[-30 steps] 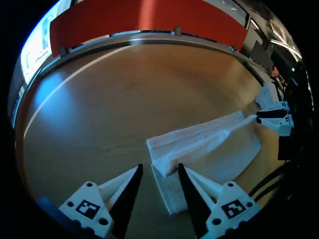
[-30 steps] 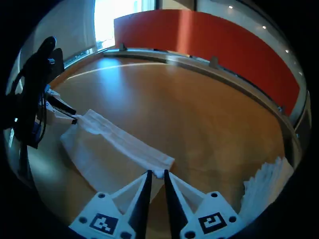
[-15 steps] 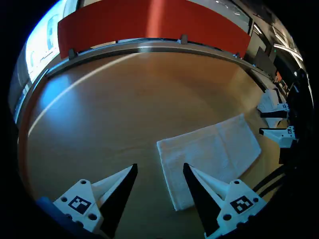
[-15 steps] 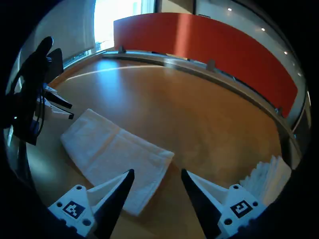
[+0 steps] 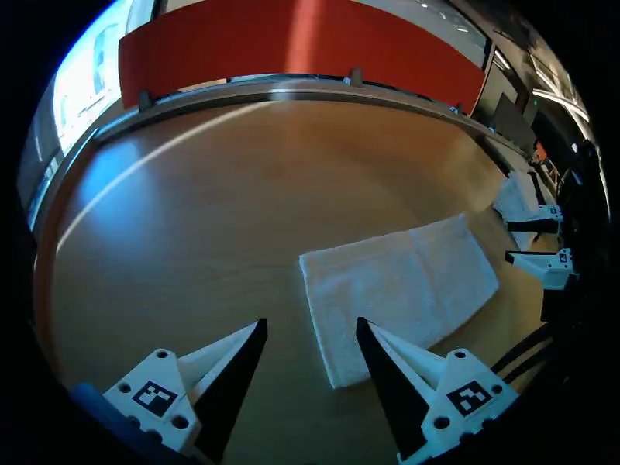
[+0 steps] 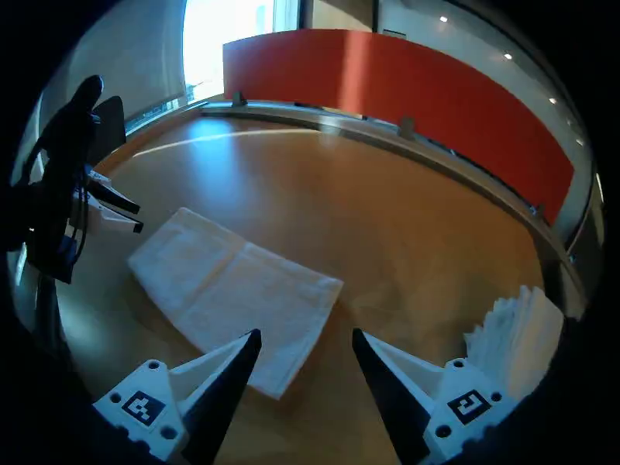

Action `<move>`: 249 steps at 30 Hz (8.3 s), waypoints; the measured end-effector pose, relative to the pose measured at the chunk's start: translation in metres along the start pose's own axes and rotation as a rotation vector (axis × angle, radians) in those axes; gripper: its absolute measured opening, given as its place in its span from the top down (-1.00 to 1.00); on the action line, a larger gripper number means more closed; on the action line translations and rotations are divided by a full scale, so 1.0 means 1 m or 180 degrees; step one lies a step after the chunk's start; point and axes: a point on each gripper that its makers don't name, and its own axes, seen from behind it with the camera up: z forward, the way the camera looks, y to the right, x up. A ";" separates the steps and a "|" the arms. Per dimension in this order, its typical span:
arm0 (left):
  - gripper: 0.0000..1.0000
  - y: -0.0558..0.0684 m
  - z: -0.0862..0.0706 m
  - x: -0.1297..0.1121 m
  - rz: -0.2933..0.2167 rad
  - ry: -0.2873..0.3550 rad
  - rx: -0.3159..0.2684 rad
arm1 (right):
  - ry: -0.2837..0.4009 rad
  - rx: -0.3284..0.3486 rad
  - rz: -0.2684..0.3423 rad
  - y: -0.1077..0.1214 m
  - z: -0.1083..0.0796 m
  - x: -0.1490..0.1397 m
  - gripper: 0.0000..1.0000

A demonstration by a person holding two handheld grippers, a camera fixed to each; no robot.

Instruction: Fold towel

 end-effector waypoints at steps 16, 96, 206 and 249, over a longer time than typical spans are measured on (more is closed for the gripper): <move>-0.69 0.002 -0.028 -0.041 -0.0208 -0.0039 0.0061 | -0.0017 0.0002 0.0108 -0.011 -0.026 -0.023 -0.81; -0.69 -0.032 -0.085 -0.099 -0.0690 -0.0039 0.0418 | -0.0216 0.0462 -0.0527 -0.024 -0.011 -0.028 0.90; -0.69 -0.052 -0.097 -0.088 -0.0788 0.0089 0.0504 | -0.0100 0.1374 -0.1256 -0.169 0.027 0.042 -0.41; -0.69 -0.044 -0.094 -0.084 -0.0731 0.0085 0.0460 | -0.0568 0.0944 -0.0894 -0.119 0.026 -0.054 -0.37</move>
